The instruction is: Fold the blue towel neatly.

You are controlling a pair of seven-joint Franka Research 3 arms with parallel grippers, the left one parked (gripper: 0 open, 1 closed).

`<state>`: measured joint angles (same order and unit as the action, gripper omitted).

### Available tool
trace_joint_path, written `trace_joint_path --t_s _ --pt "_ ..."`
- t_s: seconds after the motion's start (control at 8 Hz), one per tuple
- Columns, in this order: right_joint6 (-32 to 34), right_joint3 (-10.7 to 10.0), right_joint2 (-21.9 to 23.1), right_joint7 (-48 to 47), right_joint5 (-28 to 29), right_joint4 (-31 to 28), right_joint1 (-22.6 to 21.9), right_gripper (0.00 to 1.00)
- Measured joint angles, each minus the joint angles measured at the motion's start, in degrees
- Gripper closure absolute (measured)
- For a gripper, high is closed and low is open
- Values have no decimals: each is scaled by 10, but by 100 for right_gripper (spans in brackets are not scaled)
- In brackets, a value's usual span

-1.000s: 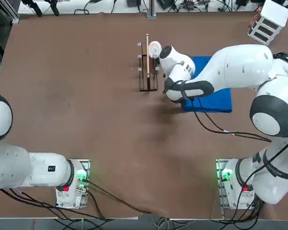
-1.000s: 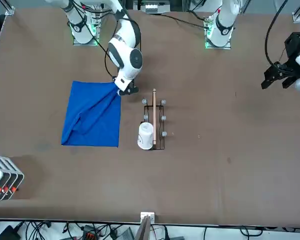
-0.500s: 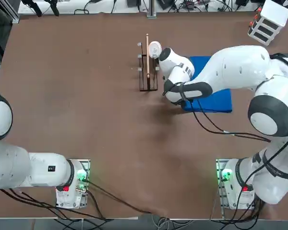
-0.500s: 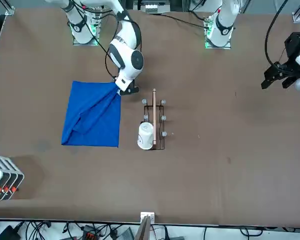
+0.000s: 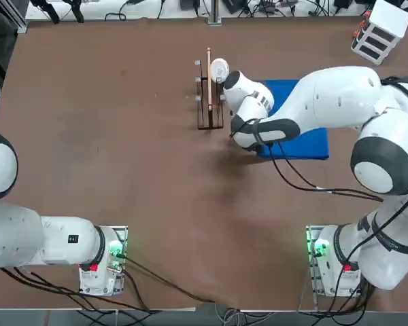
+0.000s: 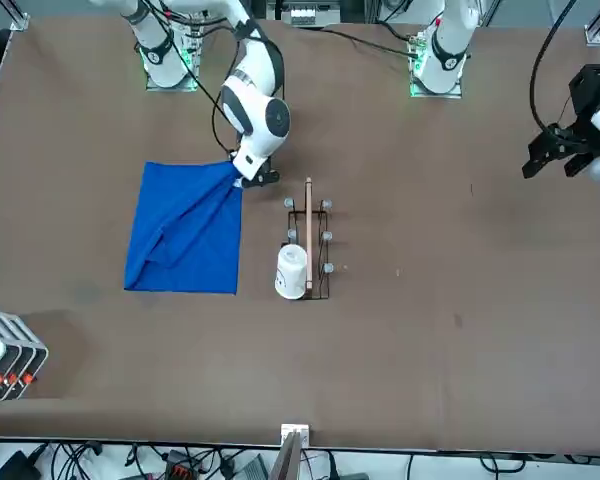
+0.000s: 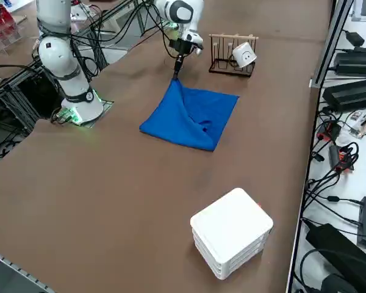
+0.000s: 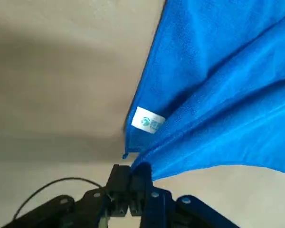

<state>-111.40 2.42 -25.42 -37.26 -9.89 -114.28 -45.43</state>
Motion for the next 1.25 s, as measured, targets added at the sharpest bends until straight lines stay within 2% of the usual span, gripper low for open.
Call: trace_joint_path --t_s 0.12,0.75,1.0,1.25 --pt "0 0 0 -1 0 0 0 86" --pt "5 -3 0 -26 3 18 0 1" --pt "43 -13 2 -32 14 62 3 0" --pt "86 -23 7 -33 16 105 29 0"
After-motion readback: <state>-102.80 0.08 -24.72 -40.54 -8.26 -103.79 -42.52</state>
